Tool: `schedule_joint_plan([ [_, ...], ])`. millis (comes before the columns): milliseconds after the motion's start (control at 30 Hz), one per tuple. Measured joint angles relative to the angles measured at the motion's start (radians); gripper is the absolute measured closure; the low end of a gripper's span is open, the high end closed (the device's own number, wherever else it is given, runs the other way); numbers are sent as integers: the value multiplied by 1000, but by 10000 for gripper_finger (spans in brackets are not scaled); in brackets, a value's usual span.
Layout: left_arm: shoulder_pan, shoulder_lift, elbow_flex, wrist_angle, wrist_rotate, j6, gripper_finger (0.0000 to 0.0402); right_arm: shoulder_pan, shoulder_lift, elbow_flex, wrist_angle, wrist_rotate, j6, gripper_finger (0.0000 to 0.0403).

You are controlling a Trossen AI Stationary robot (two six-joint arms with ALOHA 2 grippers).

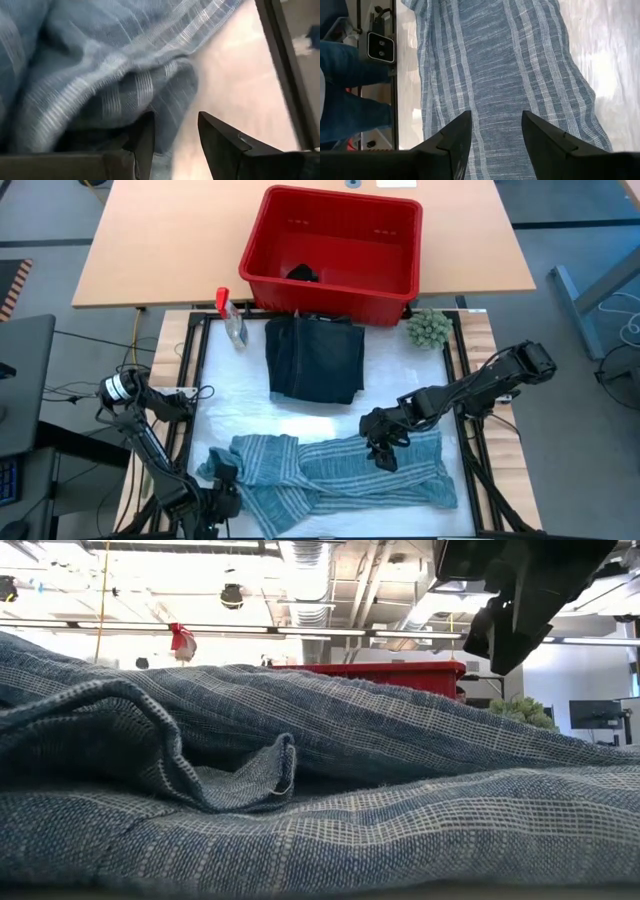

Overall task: Fold Laundry from Bin
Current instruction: Fold the blue long sleeve on the table

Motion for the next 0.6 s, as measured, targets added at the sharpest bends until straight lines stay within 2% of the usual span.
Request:
schedule_joint_plan([
  [200,9,7,0,-1,-81,127,262,-3,0,0,1,1,21,205],
  [367,16,66,-1,25,7,137,272,-3,0,0,1,5,33,205],
  [467,4,99,-1,59,80,136,302,-3,0,0,3,6,45,205],
  [600,-8,95,11,6,52,77,370,-3,0,0,3,9,53,204],
])
